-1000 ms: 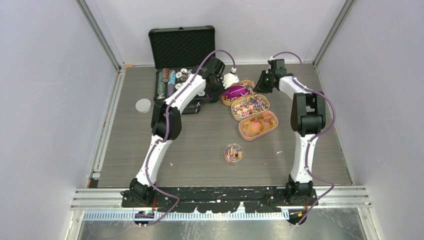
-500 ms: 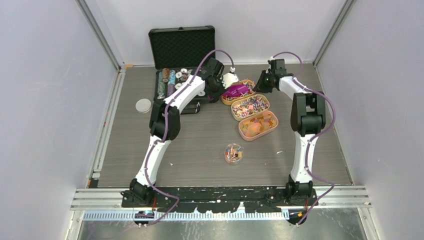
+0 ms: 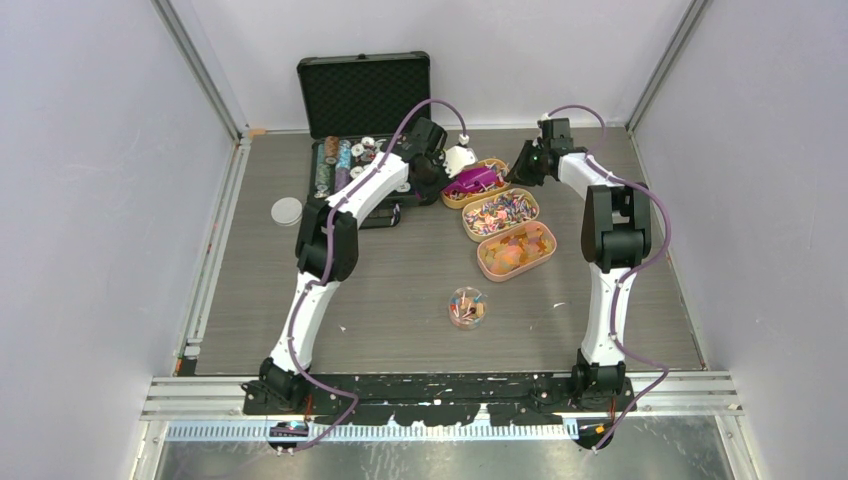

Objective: Pack the candies
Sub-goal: Scoop the fake candies from the storage box.

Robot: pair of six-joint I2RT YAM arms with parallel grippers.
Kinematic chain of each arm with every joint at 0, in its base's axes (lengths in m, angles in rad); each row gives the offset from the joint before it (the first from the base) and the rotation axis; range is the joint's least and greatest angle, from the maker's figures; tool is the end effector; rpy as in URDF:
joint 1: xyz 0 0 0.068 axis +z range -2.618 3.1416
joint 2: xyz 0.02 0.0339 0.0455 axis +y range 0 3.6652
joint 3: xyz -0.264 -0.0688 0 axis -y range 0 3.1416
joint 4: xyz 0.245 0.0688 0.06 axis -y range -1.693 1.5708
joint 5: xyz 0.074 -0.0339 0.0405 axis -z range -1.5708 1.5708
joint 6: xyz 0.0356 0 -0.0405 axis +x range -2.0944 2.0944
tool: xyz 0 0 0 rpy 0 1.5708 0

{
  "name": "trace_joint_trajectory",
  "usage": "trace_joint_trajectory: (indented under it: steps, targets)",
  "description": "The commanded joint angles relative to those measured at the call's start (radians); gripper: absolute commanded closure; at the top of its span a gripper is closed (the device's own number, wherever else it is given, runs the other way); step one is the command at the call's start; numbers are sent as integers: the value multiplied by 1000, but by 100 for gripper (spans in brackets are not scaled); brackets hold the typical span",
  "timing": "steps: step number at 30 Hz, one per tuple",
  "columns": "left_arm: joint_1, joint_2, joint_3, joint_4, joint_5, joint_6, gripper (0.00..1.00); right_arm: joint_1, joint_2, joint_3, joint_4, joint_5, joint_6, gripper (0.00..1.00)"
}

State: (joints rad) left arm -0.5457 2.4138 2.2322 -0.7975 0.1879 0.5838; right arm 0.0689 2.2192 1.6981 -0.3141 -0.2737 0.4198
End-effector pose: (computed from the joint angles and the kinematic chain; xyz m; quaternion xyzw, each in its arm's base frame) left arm 0.4493 -0.2806 0.2134 0.5328 0.7898 -0.0842 0.2919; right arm 0.4926 0.0436 0.1737 0.1131 0.9188 0.2097 0.3148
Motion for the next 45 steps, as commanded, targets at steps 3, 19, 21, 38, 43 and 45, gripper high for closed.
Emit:
trace_joint_trajectory:
  steps: [3, 19, 21, 38, 43, 45]
  targets:
    - [-3, -63, -12, 51, 0, 35, 100, -17, -42, 41, 99, -33, 65, 79]
    - [-3, -139, 112, -242, -113, 140, 100, -36, -66, 39, 83, -51, 43, 78]
    - [-3, -138, 126, -273, -133, 154, 100, -35, -65, 42, 77, -51, 37, 78]
    - [-20, -51, 272, -424, -262, 214, 100, 6, -31, 87, 47, -49, -62, 87]
    - [-30, -25, 299, -460, -289, 222, 100, 7, -41, 88, 41, -45, -59, 88]
    - [-36, -17, 302, -471, -301, 226, 100, 10, -44, 86, 36, -42, -60, 88]
